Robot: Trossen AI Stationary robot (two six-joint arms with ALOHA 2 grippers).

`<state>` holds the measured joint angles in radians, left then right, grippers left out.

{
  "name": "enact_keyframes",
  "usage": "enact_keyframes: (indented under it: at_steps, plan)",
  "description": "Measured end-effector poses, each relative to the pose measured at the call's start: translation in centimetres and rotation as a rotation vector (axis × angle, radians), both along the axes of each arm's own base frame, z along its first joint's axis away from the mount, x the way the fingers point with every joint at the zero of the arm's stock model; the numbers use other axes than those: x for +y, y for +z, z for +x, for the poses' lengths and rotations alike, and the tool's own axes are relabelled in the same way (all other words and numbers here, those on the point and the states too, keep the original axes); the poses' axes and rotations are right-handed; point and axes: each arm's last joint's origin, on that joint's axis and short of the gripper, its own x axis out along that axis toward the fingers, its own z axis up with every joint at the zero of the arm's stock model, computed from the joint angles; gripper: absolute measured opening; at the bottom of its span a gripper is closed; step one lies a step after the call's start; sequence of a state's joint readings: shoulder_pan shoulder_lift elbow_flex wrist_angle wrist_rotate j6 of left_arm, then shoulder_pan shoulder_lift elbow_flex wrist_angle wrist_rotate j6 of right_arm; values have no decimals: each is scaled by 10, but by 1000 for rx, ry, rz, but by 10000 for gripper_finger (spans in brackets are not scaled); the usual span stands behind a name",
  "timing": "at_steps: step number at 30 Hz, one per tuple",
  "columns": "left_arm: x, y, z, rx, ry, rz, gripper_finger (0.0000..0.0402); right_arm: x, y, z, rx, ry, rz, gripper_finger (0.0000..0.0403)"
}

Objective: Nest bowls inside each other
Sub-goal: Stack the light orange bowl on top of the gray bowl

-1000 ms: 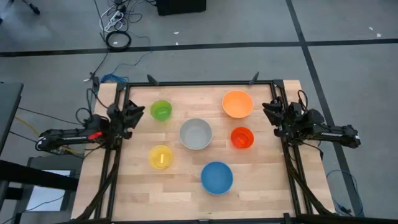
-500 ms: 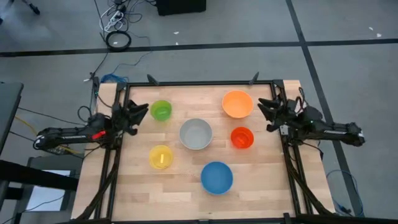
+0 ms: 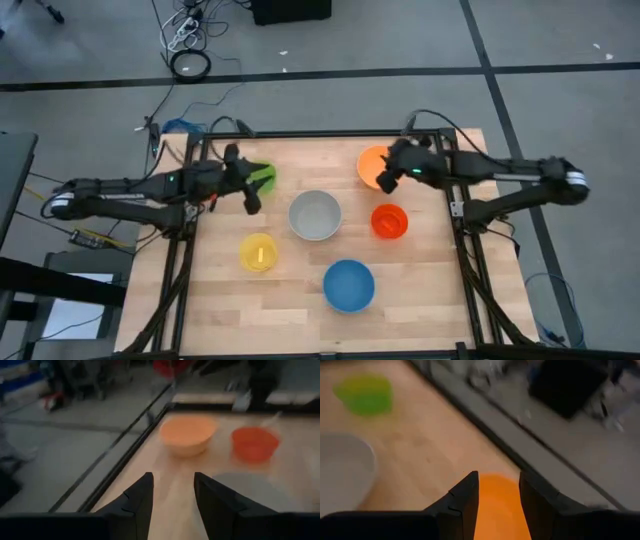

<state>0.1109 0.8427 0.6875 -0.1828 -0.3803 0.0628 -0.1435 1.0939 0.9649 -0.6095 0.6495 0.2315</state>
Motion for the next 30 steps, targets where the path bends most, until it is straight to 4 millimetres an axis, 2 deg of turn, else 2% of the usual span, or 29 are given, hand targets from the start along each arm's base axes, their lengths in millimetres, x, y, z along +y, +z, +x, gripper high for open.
enact_keyframes:
  at_steps: [4, 7, 10, 15, 18, 24, 30]
  plan:
    - [2, 9, 9, 239, 43, 1, 152, -11, -1, 30, 159, 27, 143, 135]
    - [3, 15, 13, 333, 64, -20, 152, -23, -7, 47, 257, 29, 220, 146]
    - [4, 16, 17, 362, 71, -28, 152, -39, -19, 59, 331, -8, 259, 159]
    - [3, 16, 18, 351, 78, -53, 152, -65, -48, 73, 360, 2, 481, 180]
    - [3, 16, 19, 343, 71, -71, 152, -76, -65, 78, 388, -6, 556, 197]
    - [2, 16, 19, 341, 54, -82, 152, -83, -86, 86, 441, -12, 581, 226]
    - [2, 16, 19, 342, 54, -82, 152, -83, -97, 94, 435, 13, 602, 233]
